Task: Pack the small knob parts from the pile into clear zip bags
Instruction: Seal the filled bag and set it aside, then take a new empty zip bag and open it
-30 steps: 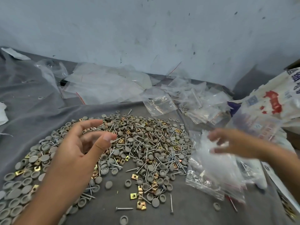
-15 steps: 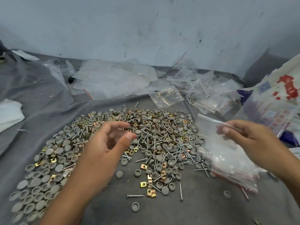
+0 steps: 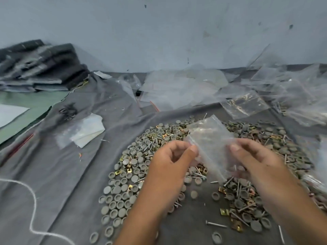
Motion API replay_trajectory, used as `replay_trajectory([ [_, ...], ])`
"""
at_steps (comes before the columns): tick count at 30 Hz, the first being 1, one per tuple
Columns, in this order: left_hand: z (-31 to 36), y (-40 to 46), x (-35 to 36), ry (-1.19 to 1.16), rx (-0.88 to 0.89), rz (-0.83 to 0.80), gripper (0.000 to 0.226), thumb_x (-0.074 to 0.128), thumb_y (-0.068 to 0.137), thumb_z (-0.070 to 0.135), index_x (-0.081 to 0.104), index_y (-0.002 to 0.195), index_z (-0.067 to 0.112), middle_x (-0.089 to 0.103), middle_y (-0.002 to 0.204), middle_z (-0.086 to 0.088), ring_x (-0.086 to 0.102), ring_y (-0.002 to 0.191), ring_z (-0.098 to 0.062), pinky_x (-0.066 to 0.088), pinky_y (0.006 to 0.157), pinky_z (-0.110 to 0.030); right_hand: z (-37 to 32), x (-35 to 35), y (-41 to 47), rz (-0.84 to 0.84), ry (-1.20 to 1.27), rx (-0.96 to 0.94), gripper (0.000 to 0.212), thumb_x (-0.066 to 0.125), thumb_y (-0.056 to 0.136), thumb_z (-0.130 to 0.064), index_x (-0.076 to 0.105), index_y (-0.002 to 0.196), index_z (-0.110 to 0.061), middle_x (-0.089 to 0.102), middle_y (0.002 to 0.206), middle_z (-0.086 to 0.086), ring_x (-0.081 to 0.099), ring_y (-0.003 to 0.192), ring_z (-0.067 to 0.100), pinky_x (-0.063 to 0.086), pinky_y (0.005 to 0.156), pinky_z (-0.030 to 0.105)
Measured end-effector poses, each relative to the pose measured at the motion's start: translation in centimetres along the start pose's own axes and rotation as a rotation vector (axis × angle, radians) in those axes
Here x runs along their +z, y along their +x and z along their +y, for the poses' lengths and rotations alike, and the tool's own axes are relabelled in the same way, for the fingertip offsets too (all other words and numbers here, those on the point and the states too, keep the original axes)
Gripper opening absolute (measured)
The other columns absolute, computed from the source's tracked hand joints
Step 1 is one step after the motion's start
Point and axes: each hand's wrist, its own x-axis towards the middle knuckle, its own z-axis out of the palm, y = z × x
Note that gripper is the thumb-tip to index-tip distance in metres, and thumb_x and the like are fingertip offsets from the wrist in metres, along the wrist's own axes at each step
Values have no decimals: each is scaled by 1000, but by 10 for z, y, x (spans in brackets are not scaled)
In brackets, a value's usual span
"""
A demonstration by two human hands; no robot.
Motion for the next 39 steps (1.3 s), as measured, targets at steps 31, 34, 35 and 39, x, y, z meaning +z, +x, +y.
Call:
replay_trajectory([
  [31, -4, -7, 17, 745, 476, 279, 9, 61, 90, 39, 57, 91, 32, 62, 77, 17, 61, 72, -4, 52, 71, -40, 13, -2, -5, -149, -204, -312, 18, 76, 91, -19, 64, 101, -28, 76, 87, -7, 69, 75, 16, 58, 65, 34],
  [34, -4, -10, 22, 698, 413, 165, 19, 65, 85, 45, 56, 98, 35, 66, 78, 19, 64, 70, -2, 54, 68, -37, 13, -4, -8, -159, -166, -325, 20, 78, 90, -15, 64, 101, -24, 76, 86, -5, 69, 74, 22, 56, 65, 39],
  [35, -5, -10, 23, 738, 426, 140, 19, 66, 84, 46, 57, 96, 35, 65, 80, 19, 63, 73, -2, 54, 73, -39, 13, -5, -8, -150, -152, -326, 19, 78, 89, -15, 64, 100, -24, 76, 86, -4, 69, 74, 23, 57, 65, 39],
  [39, -5, -7, 23, 866, 539, 190, 12, 68, 85, 38, 62, 94, 33, 57, 102, 12, 52, 100, -12, 42, 90, -32, 14, -11, -7, -82, -116, -319, 18, 78, 90, -16, 64, 95, -26, 75, 88, -1, 72, 76, 21, 59, 66, 31],
])
